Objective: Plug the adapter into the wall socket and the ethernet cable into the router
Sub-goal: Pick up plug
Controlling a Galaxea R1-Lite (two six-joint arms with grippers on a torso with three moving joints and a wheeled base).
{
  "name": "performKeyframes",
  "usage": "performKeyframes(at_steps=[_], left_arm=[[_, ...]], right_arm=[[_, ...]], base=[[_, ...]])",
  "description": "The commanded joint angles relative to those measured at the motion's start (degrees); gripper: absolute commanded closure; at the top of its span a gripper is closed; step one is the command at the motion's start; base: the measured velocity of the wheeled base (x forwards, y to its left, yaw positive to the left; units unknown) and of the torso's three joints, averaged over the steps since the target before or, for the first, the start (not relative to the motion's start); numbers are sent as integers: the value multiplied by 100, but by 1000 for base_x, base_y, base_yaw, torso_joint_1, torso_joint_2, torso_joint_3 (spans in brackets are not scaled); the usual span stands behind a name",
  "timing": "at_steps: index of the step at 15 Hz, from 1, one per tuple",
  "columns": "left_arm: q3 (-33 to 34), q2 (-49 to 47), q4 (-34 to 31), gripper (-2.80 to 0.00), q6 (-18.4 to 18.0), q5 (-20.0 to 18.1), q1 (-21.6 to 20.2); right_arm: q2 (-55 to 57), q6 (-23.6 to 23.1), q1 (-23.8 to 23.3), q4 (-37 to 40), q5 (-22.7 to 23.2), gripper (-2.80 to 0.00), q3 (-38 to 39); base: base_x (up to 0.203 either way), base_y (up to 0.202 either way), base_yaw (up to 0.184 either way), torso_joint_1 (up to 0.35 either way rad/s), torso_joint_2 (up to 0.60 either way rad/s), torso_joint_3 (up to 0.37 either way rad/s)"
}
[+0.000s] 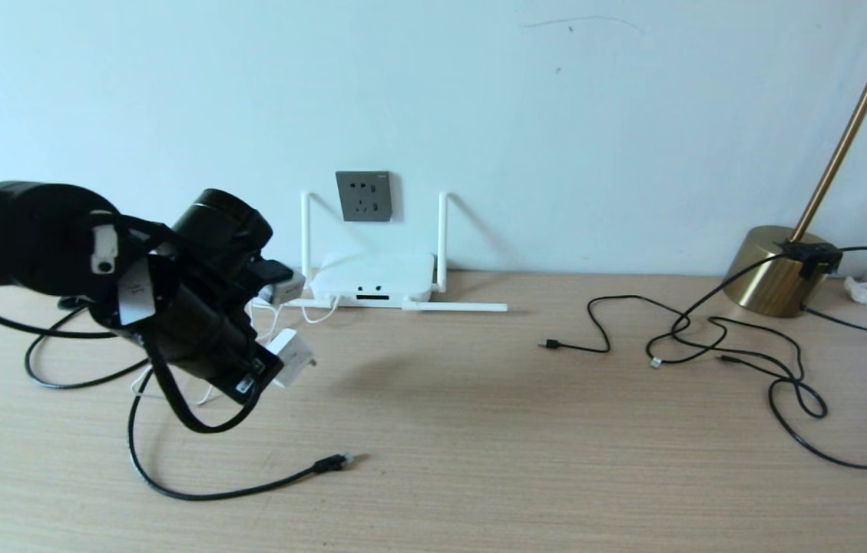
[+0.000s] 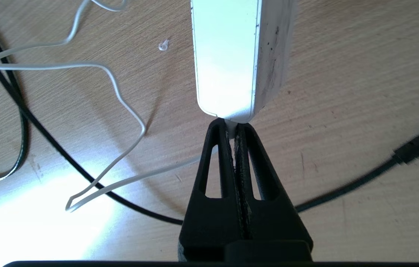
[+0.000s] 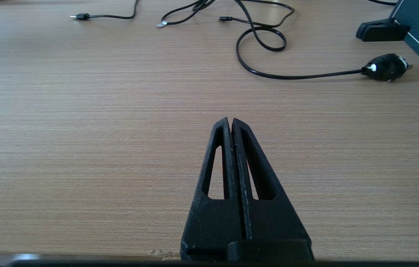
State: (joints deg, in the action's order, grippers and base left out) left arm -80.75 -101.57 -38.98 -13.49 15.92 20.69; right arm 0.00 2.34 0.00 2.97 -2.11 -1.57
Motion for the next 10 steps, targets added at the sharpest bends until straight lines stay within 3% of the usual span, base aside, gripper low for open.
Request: performKeyframes(at_steps=[1, 8, 10], left_arm=[[-98, -419, -23, 0, 94, 17, 5], [-98, -513, 42, 0, 623, 20, 62], [3, -497, 435, 0, 666, 54, 74]], right_arm=[[-3, 8, 0, 1, 0, 0, -1], [-9, 4, 0, 1, 0, 0, -1], [-9, 3, 0, 1, 0, 0, -1]], base=[[0, 0, 0, 0, 0, 0], [0, 0, 0, 0, 0, 0], [0, 0, 0, 0, 0, 0]])
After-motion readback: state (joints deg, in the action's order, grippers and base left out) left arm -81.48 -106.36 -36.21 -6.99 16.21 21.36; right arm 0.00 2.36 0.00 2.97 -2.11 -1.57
